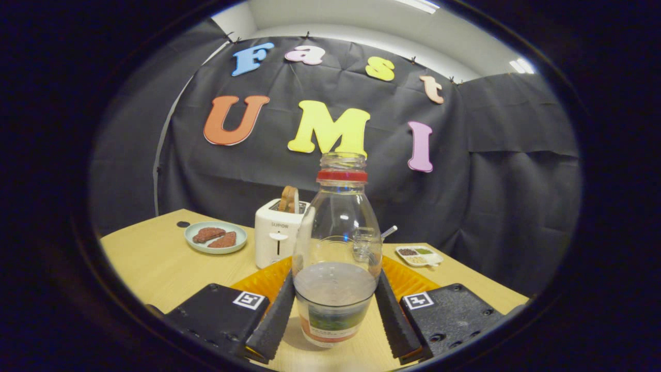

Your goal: Take the bottle from table, then pour the juice into the cup, finally place the bottle on the coaster

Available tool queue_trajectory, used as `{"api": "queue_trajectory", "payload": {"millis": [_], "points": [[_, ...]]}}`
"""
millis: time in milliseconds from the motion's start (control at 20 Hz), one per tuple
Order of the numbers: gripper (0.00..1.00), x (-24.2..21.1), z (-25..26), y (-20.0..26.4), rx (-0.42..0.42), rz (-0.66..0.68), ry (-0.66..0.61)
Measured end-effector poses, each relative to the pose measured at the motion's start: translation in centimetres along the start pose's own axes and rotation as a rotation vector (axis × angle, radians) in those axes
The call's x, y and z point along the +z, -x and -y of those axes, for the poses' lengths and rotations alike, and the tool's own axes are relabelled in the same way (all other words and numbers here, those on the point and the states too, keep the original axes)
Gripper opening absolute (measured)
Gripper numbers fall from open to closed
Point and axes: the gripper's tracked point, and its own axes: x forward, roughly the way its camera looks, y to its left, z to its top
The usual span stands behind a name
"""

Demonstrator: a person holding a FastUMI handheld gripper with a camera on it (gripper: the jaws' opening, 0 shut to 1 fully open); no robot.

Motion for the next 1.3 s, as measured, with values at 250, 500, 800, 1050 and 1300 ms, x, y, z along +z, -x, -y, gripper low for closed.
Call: {"api": "queue_trajectory", "payload": {"millis": [250,500,800,1050,1300], "points": [[0.83,-3.0,-1.5,-1.9,0.057,-0.024,0.003],[0.84,-4.0,-2.7,-2.2,0.083,-0.007,-0.011],[0.87,-4.5,-2.5,-2.3,0.068,-0.014,-0.023],[1.00,-3.5,-2.5,-1.6,0.076,0.002,-0.031],[1.00,-1.2,-1.7,-0.3,0.041,0.022,-0.029]]}}
